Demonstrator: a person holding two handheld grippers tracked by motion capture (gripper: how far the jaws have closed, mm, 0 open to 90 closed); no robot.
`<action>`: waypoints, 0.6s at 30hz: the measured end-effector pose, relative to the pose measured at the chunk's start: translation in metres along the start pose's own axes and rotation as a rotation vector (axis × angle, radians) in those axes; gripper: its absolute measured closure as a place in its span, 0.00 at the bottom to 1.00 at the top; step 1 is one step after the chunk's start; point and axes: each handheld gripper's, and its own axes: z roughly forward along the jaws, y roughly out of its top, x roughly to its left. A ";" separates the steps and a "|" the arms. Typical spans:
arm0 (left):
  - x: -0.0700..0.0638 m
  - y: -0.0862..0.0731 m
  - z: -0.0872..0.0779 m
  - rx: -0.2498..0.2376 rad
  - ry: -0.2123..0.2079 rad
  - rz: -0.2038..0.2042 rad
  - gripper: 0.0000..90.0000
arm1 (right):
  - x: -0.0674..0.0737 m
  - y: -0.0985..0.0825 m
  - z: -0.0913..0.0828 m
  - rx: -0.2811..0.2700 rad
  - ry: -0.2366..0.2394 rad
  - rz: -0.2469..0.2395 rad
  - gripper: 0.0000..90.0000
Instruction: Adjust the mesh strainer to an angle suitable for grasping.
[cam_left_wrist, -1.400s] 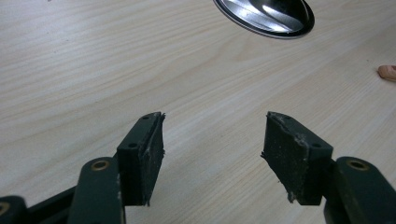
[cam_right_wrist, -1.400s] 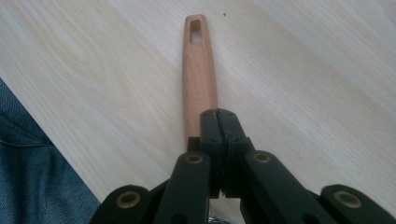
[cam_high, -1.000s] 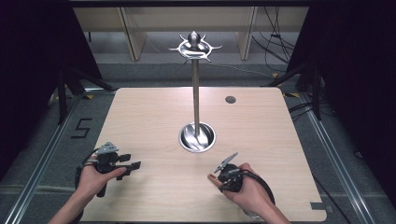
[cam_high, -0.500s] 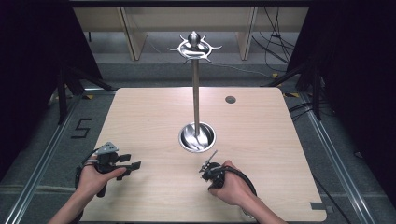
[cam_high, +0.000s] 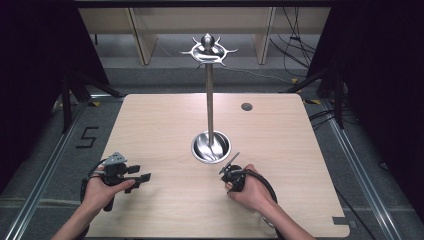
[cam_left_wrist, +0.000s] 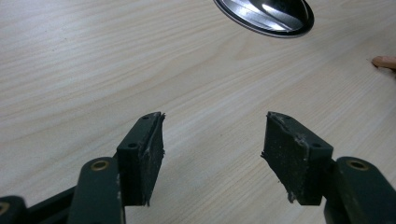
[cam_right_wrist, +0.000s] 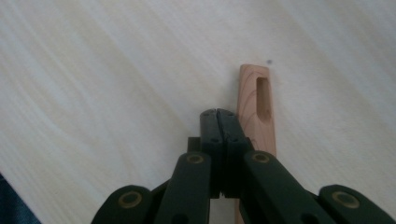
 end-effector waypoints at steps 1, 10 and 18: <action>0.000 0.000 0.000 0.000 -0.001 0.000 0.41 | -0.004 0.000 -0.001 -0.005 -0.006 0.018 1.00; 0.000 0.000 0.000 0.002 0.001 0.000 0.41 | -0.030 -0.004 -0.005 -0.028 -0.046 0.112 1.00; 0.000 0.000 0.000 0.010 -0.003 0.003 0.41 | -0.054 -0.012 -0.015 -0.044 -0.065 0.245 1.00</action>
